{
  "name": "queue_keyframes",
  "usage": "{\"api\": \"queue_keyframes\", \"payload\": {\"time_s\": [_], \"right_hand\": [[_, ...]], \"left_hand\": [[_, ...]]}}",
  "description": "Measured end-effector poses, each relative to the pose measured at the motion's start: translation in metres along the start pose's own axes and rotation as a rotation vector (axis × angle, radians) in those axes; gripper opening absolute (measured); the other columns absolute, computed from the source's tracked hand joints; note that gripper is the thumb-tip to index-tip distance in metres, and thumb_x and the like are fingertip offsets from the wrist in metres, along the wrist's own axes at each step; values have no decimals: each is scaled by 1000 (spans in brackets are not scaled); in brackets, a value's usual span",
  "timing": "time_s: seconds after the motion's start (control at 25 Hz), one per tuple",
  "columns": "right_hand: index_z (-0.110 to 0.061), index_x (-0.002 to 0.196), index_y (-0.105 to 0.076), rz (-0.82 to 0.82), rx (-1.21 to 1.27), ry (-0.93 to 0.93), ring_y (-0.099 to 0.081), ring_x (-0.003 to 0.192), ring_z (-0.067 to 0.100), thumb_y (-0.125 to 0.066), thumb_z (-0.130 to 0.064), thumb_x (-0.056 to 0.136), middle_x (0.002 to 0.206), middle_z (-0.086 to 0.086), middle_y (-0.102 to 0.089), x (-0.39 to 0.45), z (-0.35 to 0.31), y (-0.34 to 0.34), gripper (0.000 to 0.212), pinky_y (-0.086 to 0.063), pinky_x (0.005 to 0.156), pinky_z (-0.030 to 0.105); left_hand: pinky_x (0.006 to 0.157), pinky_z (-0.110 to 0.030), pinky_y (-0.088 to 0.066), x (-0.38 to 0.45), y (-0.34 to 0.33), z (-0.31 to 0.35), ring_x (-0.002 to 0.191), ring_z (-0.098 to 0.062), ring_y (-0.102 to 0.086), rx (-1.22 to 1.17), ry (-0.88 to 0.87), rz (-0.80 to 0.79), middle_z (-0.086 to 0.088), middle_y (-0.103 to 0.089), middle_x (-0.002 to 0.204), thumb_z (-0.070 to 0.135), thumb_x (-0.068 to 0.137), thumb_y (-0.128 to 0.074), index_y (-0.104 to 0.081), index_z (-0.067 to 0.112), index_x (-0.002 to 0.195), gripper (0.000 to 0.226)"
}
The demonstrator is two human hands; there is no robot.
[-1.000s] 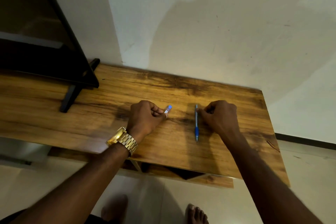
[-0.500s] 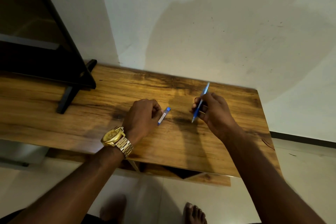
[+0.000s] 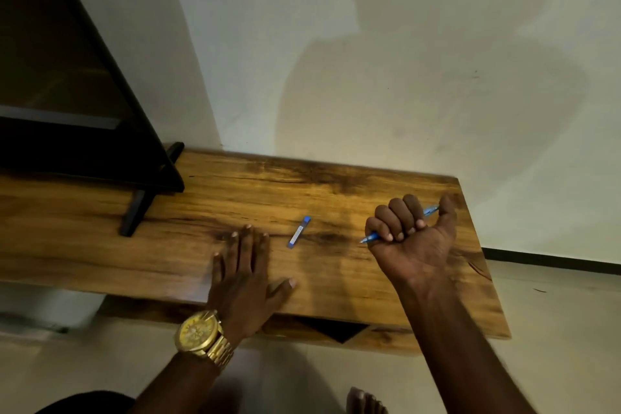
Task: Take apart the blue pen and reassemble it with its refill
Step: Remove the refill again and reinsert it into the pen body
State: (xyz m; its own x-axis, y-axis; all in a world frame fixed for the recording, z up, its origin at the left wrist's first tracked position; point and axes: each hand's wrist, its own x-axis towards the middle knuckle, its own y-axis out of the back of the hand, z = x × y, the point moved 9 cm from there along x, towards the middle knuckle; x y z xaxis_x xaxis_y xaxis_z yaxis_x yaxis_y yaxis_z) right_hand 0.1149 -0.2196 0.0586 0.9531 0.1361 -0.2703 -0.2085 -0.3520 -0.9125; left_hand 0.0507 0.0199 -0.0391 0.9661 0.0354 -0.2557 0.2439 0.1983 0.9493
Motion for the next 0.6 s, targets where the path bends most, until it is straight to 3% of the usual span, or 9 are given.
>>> {"api": "queue_keyframes", "payload": {"time_s": [0.12, 0.32, 0.48, 0.6], "right_hand": [[-21, 55, -33, -22, 6, 8, -12, 47, 11, -37, -70, 100, 54, -8, -15, 13, -3, 0, 66, -14, 49, 26], [-20, 53, -35, -92, -30, 10, -16, 43, 12, -33, -66, 101, 48, -6, -22, 29, -1, -2, 67, -14, 46, 25], [-20, 50, -37, -141, -36, 3, -13, 44, 12, -28, -55, 104, 52, -6, -16, 30, 8, -13, 66, -15, 46, 23], [-23, 55, -29, -216, -56, 17, -14, 45, 12, -25, -58, 106, 53, -6, -17, 24, 11, -24, 62, -13, 47, 24]], "left_hand": [[134, -60, -2, 26, 11, 14, 168, -30, 15, 16, -49, 105, -5, 21, 181, 99, 80, -18, 8, 22, 173, 123], [133, -62, -1, 59, -1, 19, 168, -26, 18, 35, -108, 58, -1, 24, 180, 114, 62, -19, 9, 21, 173, 147], [133, -63, 2, 59, 0, 18, 166, -27, 23, 16, -112, 34, -1, 30, 178, 115, 59, -23, 13, 21, 172, 151], [133, -63, 4, 56, 1, 20, 165, -28, 26, 6, -115, 3, -3, 33, 177, 113, 63, -28, 16, 21, 171, 149]]}}
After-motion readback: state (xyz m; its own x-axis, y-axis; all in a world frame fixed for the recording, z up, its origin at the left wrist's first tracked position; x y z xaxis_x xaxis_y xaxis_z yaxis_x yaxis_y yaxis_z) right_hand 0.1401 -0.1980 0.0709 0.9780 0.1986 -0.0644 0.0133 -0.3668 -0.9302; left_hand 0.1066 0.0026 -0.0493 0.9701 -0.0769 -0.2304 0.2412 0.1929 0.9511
